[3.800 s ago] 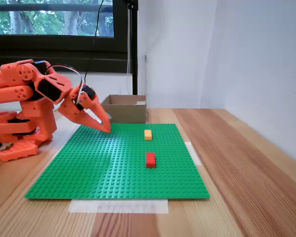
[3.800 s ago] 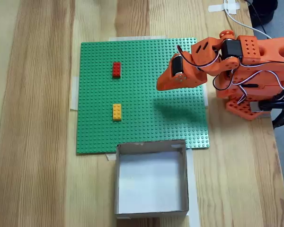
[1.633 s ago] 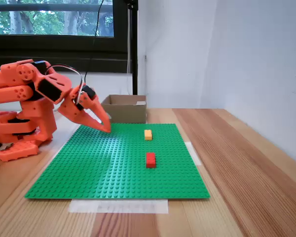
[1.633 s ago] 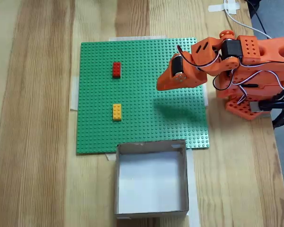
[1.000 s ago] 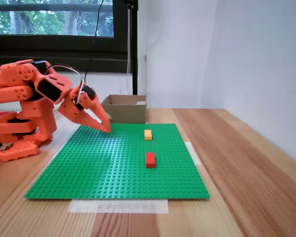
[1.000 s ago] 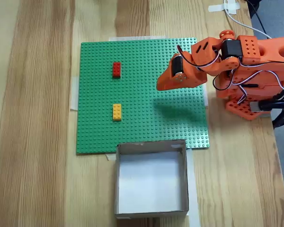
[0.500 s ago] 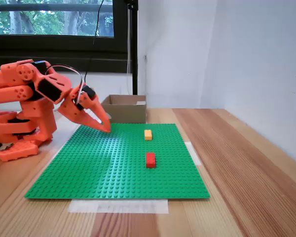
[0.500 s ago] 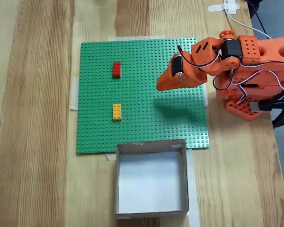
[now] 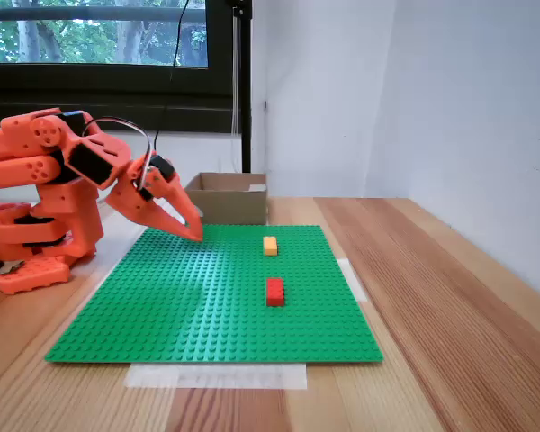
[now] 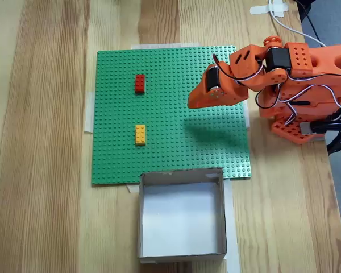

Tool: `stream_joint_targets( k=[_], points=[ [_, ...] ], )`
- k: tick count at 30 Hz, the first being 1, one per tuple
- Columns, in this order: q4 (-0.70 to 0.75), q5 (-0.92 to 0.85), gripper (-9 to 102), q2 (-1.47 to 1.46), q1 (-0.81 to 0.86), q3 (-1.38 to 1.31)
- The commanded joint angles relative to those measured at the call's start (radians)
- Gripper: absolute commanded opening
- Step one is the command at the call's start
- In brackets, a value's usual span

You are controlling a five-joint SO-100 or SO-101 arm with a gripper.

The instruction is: Pick the yellow lego block and put it in the box.

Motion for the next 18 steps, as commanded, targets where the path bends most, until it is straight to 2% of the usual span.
stream_joint_targets(
  k=[1, 18],
  points=[
    [-0.011, 0.002, 1, 0.006, 0.003, 0.008],
    [-0.011, 0.003, -1, 0.006, 0.002, 0.008]
  ],
)
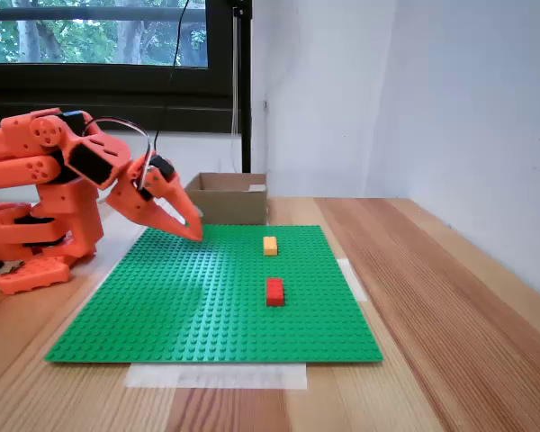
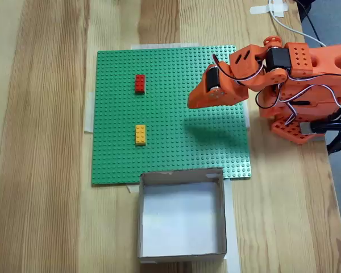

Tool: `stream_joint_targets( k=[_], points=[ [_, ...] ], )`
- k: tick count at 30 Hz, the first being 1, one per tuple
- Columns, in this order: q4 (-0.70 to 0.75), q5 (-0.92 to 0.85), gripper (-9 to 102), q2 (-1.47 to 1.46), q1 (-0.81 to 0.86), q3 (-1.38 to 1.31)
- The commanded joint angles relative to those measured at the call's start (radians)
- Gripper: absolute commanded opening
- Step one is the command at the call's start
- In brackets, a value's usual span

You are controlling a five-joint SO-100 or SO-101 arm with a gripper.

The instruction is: Pick the yellow lego block and put it in the box.

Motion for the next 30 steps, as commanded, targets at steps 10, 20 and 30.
stream_joint_targets(
  k=[10, 20, 30],
  points=[
    [0.003, 0.015, -1, -0.035, 0.002, -0.067],
    [0.028, 0.032, 0, -0.213, -0.003, -0.249],
    [0.078, 0.046, 0, -0.457, -0.015, -0.456]
  ],
)
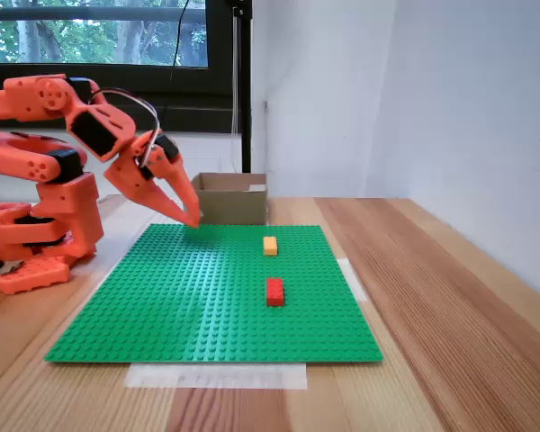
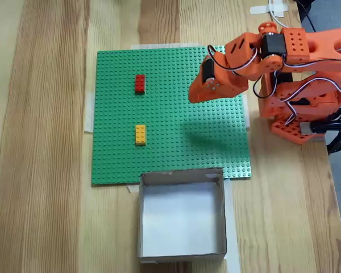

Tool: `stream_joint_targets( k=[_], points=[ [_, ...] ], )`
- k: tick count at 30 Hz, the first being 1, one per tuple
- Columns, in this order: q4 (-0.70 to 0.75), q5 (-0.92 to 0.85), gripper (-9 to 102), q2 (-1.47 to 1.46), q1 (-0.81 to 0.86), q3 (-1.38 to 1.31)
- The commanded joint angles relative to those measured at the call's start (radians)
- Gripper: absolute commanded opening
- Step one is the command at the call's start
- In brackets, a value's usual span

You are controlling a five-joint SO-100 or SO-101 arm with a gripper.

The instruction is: Pick the yellow lego block and put it in the box.

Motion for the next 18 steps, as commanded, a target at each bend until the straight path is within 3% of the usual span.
stream_joint_targets(
  k=[1, 18],
  points=[
    [0.009, 0.008, 0, -0.094, -0.014, -0.107],
    [0.121, 0.006, 3, -0.666, -0.089, -0.657]
  ],
)
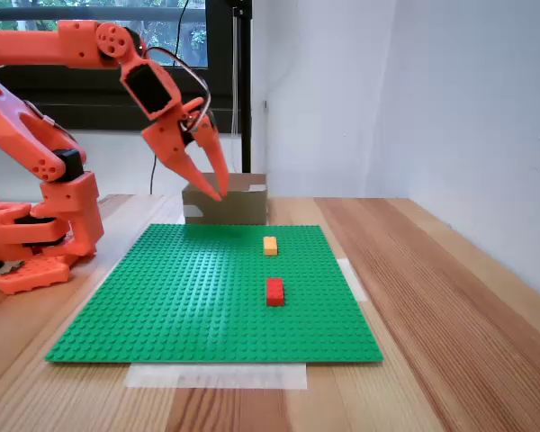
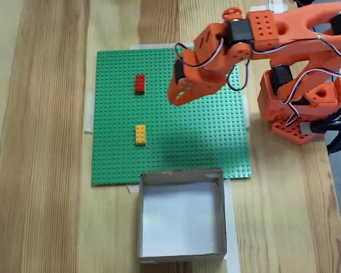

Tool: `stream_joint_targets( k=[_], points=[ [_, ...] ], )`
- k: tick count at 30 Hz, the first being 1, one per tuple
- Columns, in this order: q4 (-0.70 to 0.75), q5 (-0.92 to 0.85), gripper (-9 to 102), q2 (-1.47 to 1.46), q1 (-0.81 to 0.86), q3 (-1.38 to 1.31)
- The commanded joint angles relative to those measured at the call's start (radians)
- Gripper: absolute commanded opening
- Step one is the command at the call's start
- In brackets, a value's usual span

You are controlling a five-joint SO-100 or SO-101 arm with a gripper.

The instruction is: Pick the yellow lego block and put it in the box.

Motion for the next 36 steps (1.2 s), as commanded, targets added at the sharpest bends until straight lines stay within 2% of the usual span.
stream_joint_targets(
  k=[1, 13, 23, 36],
  points=[
    [0.023, -0.003, 4, -0.083, 0.017, -0.132],
    [0.0, -0.011, 7, -0.166, 0.055, -0.169],
    [-0.067, 0.017, 8, -0.368, 0.049, -0.279],
    [0.0, 0.021, 9, -0.609, -0.015, -0.485]
  ],
)
